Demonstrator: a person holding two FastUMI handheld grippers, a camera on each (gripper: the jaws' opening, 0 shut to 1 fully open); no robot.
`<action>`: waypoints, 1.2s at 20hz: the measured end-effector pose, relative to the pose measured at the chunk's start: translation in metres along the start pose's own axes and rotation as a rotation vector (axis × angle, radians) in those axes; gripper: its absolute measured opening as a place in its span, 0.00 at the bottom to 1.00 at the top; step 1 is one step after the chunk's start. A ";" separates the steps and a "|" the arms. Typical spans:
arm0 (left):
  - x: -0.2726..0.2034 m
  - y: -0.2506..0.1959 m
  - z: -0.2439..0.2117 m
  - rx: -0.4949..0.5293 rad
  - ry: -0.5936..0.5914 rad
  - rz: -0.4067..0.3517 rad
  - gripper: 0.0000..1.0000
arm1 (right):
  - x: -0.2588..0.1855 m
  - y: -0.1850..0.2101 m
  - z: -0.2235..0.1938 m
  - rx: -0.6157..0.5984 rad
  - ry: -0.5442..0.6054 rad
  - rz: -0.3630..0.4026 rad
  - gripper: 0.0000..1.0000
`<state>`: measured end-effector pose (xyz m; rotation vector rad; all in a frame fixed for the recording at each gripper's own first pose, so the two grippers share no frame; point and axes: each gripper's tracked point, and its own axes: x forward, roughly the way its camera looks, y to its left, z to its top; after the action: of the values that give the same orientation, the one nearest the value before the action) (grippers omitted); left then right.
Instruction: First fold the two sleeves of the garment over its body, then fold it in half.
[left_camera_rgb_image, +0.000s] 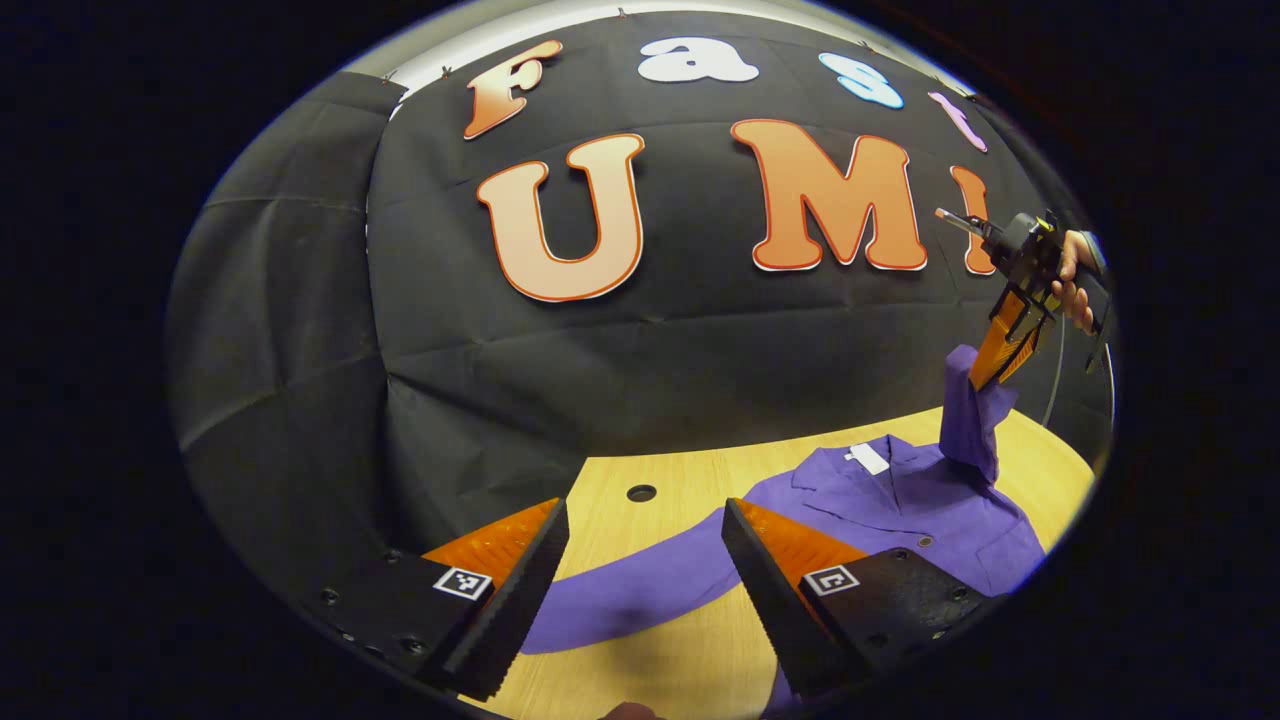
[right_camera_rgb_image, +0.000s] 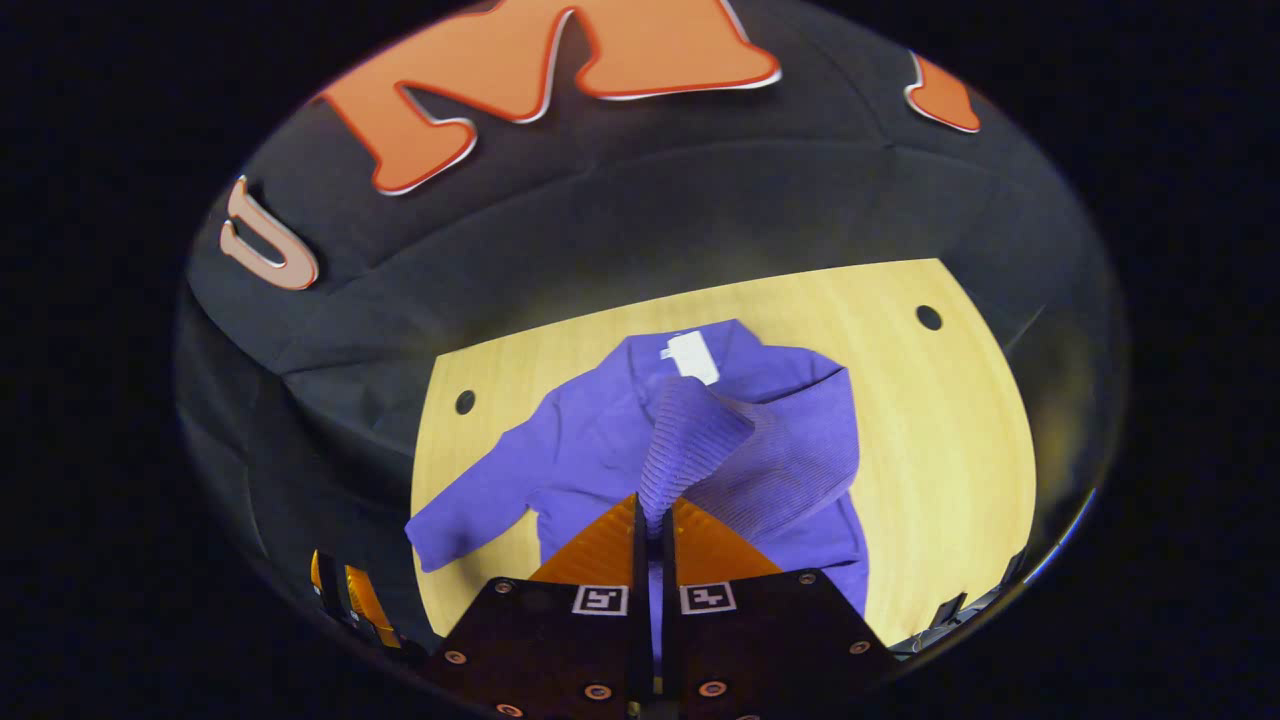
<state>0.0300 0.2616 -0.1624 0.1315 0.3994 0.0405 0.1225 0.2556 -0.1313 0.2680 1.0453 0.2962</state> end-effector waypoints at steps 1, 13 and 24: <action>0.001 0.005 0.000 0.002 -0.001 0.005 0.97 | 0.006 0.008 -0.004 -0.007 0.008 0.014 0.05; 0.022 0.040 -0.026 -0.012 0.068 0.085 0.96 | 0.025 0.081 -0.017 -0.007 0.030 0.235 0.18; 0.069 0.085 -0.073 -0.091 0.320 0.135 0.97 | -0.064 0.012 0.038 -0.089 -0.340 0.144 0.89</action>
<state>0.0633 0.3593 -0.2440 0.0612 0.7072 0.2145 0.1245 0.2402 -0.0571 0.3018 0.6767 0.4105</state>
